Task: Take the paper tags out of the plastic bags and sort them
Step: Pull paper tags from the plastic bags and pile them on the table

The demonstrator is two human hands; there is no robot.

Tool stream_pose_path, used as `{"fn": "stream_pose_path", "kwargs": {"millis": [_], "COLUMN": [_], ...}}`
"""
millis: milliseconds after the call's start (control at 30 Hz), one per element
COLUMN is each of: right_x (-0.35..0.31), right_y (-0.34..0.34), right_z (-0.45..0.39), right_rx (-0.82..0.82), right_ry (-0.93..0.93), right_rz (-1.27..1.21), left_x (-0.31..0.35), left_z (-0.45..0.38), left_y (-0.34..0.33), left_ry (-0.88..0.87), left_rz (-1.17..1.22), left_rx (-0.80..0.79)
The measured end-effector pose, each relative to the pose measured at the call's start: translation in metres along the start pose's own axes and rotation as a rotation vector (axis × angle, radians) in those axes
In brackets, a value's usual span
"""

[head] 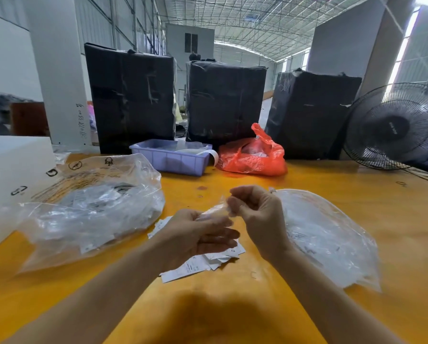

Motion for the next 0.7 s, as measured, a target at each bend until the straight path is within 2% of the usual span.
{"fn": "stream_pose_path", "kwargs": {"millis": [133, 300, 700], "right_x": [0.011, 0.012, 0.012], "right_y": [0.003, -0.001, 0.001], "right_z": [-0.002, -0.003, -0.003], "right_rx": [-0.029, -0.183, -0.247], "right_ry": [-0.085, -0.155, -0.123], "right_rz": [-0.053, -0.109, -0.012], "left_x": [0.003, 0.005, 0.002], "left_z": [-0.002, -0.001, 0.001], "left_y": [0.005, 0.01, 0.002], "left_ry": [-0.085, -0.204, -0.109], "left_rz": [-0.021, -0.087, -0.173], "left_rx": [0.084, 0.161, 0.019]}}
Point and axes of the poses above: each hand's wrist, its own z-axis away from the middle knuckle, its own y-axis out of the back of the hand, x = y × z, the point moved 4 cm from there along -z, towards the middle knuckle, and after that the axes turned 14 degrees about z, right-handed, at the moved point
